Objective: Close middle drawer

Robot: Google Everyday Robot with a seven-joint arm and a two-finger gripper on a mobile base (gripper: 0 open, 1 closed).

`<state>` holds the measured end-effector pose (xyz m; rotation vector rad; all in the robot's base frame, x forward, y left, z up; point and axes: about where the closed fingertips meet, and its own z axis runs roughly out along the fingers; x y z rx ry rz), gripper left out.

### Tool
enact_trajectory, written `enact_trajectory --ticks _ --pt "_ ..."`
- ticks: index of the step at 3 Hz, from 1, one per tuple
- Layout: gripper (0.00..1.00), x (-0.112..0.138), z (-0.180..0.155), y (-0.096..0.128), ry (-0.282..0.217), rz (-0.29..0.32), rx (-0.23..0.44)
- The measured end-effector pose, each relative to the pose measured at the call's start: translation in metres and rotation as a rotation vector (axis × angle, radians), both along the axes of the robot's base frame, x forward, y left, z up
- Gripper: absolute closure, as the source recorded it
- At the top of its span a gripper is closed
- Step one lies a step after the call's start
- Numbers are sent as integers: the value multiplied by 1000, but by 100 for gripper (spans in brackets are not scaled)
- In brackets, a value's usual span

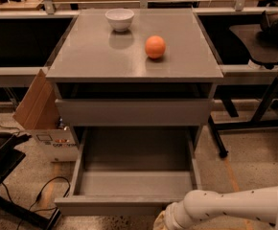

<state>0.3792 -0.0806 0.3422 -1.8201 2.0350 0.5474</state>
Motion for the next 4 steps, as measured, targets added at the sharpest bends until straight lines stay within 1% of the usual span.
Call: enact_trajectory --ticks 1,3,4 --pt "100 28 -6 8 -12 0 19" --pt "100 93 6 8 -74 -34 32" --pt "100 93 6 8 -74 -34 32"
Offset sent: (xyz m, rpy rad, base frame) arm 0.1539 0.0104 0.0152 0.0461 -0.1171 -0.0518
